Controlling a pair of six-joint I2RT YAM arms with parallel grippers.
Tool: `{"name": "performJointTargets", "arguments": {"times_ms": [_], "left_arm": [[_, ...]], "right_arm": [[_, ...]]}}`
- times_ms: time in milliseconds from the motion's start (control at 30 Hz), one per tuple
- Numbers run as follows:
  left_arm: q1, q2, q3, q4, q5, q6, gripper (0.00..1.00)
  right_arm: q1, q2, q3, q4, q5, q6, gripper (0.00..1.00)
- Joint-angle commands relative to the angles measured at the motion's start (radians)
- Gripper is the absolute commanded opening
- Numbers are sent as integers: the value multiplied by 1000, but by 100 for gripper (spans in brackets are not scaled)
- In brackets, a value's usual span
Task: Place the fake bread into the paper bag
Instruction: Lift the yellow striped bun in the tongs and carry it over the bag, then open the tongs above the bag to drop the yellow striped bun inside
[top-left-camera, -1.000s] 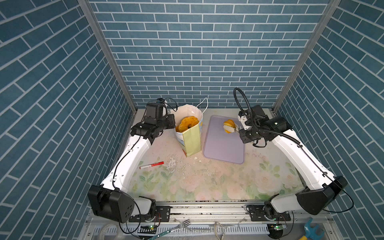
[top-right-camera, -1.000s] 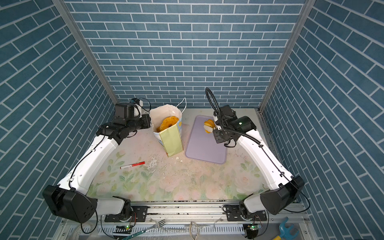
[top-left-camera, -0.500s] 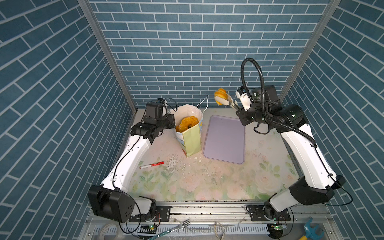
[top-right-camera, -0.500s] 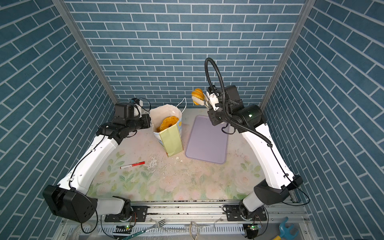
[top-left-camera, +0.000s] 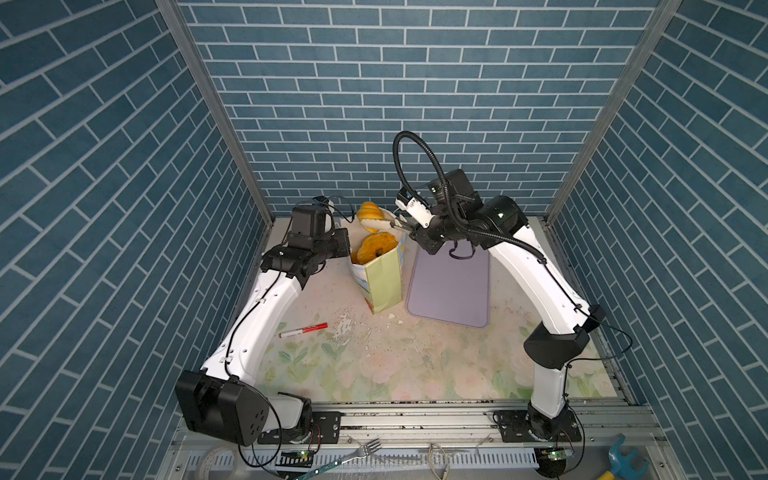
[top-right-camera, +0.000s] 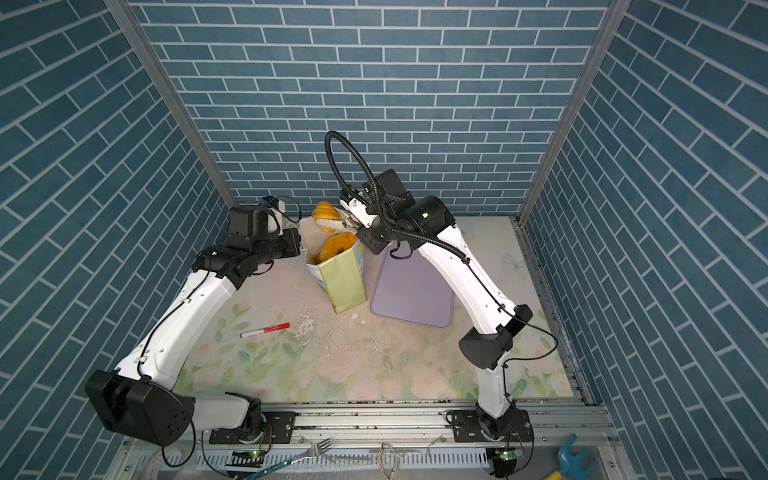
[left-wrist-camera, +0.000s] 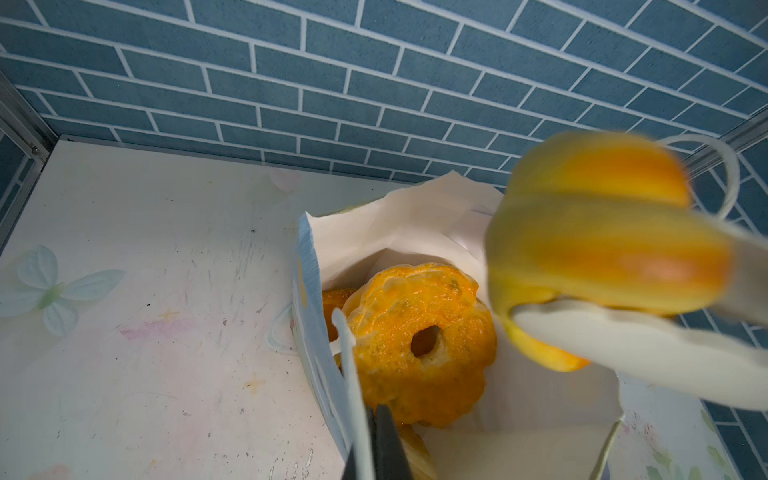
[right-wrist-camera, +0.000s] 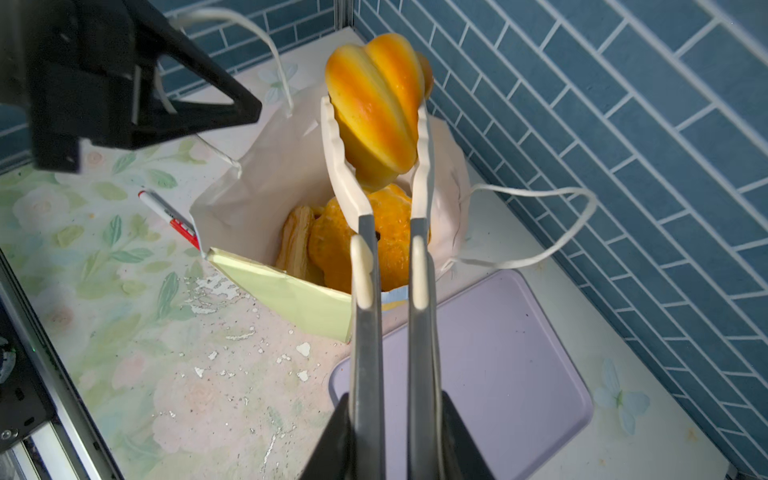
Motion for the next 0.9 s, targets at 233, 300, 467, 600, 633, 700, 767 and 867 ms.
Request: {"name": "performJointTargets", "arguments": {"times_ms": [233, 300, 467, 600, 633, 700, 767, 867], "left_arm": [[4, -37, 13, -18, -29, 4, 10], [4, -38, 18, -18, -31, 6, 18], [4, -44, 27, -26, -39, 12, 32], [4, -56, 36, -34, -51, 22, 39], [4, -59, 38, -37, -56, 27, 40], [5, -64, 42, -34, -62, 33, 42], [11, -66, 51, -31, -61, 36, 43], [35, -69, 73, -33, -56, 45, 47]], "right_arm": [[0, 2, 36, -31, -36, -46, 43], [0, -5, 36, -23, -30, -42, 44], [0, -22, 36, -14, -24, -37, 47], [0, -36, 36, -9, 5, -38, 48], [-1, -42, 36, -3, 12, -38, 48], [-2, -65, 20, 29, 46, -34, 47], [-8, -99, -22, 94, 103, -22, 46], [-40, -160, -84, 171, 136, 23, 45]]}}
